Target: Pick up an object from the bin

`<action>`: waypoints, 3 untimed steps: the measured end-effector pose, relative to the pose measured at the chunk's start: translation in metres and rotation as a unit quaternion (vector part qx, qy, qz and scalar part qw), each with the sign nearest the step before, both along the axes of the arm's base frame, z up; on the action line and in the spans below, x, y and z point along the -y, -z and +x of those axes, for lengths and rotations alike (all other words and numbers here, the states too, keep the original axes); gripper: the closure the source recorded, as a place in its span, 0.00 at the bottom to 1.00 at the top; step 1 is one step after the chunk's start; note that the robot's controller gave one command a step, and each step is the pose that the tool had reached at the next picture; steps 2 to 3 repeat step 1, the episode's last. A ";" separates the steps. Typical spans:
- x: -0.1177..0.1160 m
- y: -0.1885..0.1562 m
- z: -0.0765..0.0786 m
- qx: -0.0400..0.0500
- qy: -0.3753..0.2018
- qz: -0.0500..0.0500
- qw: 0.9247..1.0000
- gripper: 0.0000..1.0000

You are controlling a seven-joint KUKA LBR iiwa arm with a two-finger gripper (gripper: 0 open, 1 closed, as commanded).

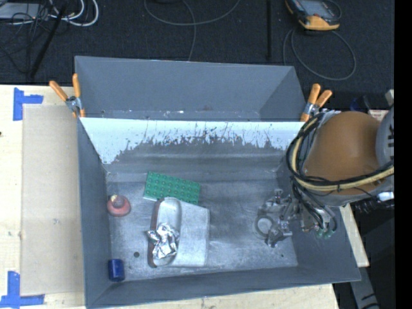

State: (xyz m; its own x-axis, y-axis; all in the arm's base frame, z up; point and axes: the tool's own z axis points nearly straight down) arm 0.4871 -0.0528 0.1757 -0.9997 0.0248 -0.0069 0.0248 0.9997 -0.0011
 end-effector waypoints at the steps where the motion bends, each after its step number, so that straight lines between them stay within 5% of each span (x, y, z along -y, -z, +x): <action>1: 0.002 -0.053 0.005 -0.001 0.009 0.001 1.000 1.00; 3: 0.002 -0.053 0.005 -0.001 0.009 0.001 1.000 1.00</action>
Offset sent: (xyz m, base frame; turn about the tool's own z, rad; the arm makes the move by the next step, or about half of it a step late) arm 0.0039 -0.0024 0.0504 0.0205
